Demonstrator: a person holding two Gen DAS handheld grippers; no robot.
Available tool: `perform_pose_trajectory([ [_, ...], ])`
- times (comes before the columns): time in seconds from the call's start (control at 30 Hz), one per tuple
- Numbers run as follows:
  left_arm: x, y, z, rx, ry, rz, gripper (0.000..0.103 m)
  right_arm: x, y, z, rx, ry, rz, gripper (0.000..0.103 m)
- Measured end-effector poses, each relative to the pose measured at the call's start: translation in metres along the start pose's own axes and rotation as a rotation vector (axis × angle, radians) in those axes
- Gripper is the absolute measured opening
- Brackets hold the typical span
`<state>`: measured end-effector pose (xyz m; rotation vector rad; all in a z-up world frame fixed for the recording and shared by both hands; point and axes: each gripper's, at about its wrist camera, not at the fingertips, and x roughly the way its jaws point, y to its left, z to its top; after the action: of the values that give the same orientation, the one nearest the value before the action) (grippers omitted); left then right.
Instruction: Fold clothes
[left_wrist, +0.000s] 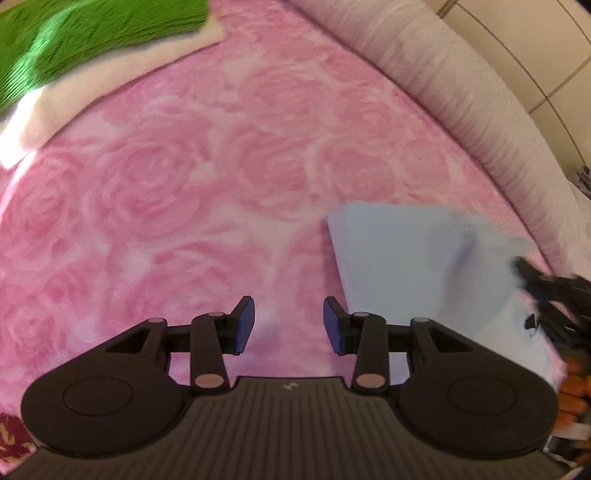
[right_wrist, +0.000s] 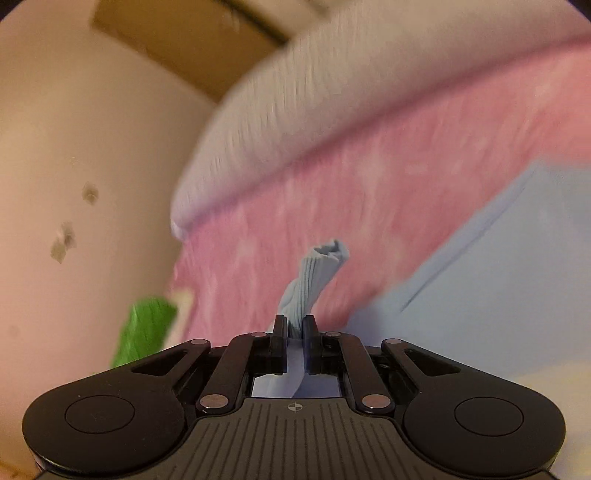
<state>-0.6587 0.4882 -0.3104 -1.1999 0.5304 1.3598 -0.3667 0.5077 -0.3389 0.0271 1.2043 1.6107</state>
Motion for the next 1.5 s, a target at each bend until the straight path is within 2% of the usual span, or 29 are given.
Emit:
perform_pose_trajectory([
  [0.07,0.002,-0.019,-0.001,0.03,0.006,-0.029,0.035,-0.056,-0.009,0.011,-0.016,-0.111,-0.064,0.006],
  [0.17,0.009,-0.053,-0.008,0.091,0.027,-0.083,0.035,-0.134,-0.042,0.018,0.002,-0.224,-0.23,0.006],
  [0.27,0.024,-0.092,-0.021,0.161,0.057,-0.13,0.035,-0.187,-0.096,0.011,0.106,-0.252,-0.416,0.007],
  [0.33,0.036,-0.117,-0.033,0.205,0.081,-0.156,0.034,-0.203,-0.137,-0.001,0.176,-0.245,-0.508,0.007],
  [0.37,0.041,-0.128,-0.038,0.224,0.096,-0.164,0.034,-0.207,-0.153,-0.006,0.2,-0.237,-0.528,0.007],
  [0.5,0.053,-0.162,-0.055,0.309,0.118,-0.164,0.034,-0.211,-0.204,-0.023,0.261,-0.203,-0.548,0.007],
  [0.6,0.054,-0.182,-0.063,0.376,0.115,-0.152,0.033,-0.209,-0.207,-0.025,0.221,-0.197,-0.531,0.007],
  [0.7,0.054,-0.2,-0.073,0.427,0.11,-0.136,0.033,-0.212,-0.209,-0.029,0.204,-0.166,-0.586,0.008],
  [0.77,0.055,-0.211,-0.082,0.454,0.117,-0.133,0.033,-0.21,-0.221,-0.036,0.276,-0.083,-0.616,0.01],
  [0.8,0.057,-0.216,-0.086,0.47,0.125,-0.131,0.033,-0.211,-0.228,-0.038,0.32,-0.067,-0.604,0.014],
  [0.9,0.063,-0.227,-0.1,0.521,0.145,-0.123,0.034,-0.219,-0.237,-0.041,0.37,-0.094,-0.563,0.021],
  [0.97,0.072,-0.232,-0.112,0.561,0.178,-0.118,0.034,-0.223,-0.241,-0.04,0.359,-0.076,-0.612,0.027],
  [1.03,0.088,-0.233,-0.124,0.594,0.223,-0.064,0.034,-0.231,-0.253,-0.041,0.385,-0.033,-0.671,0.028],
  [1.13,0.089,-0.241,-0.137,0.664,0.207,0.006,0.034,-0.271,-0.266,-0.054,0.462,-0.071,-0.625,0.028],
  [1.2,0.081,-0.248,-0.141,0.68,0.209,0.009,0.034,-0.307,-0.277,-0.063,0.515,-0.117,-0.627,0.029],
  [1.27,0.07,-0.252,-0.143,0.645,0.215,-0.015,0.034,-0.349,-0.293,-0.075,0.584,-0.188,-0.655,0.034],
  [1.33,0.062,-0.255,-0.147,0.598,0.226,-0.043,0.034,-0.39,-0.318,-0.09,0.68,-0.269,-0.685,0.044],
  [1.4,0.055,-0.26,-0.152,0.561,0.232,-0.059,0.034,-0.422,-0.341,-0.102,0.774,-0.357,-0.687,0.046],
  [1.5,0.047,-0.268,-0.163,0.526,0.245,-0.076,0.034,-0.449,-0.368,-0.114,0.849,-0.467,-0.66,0.047],
])
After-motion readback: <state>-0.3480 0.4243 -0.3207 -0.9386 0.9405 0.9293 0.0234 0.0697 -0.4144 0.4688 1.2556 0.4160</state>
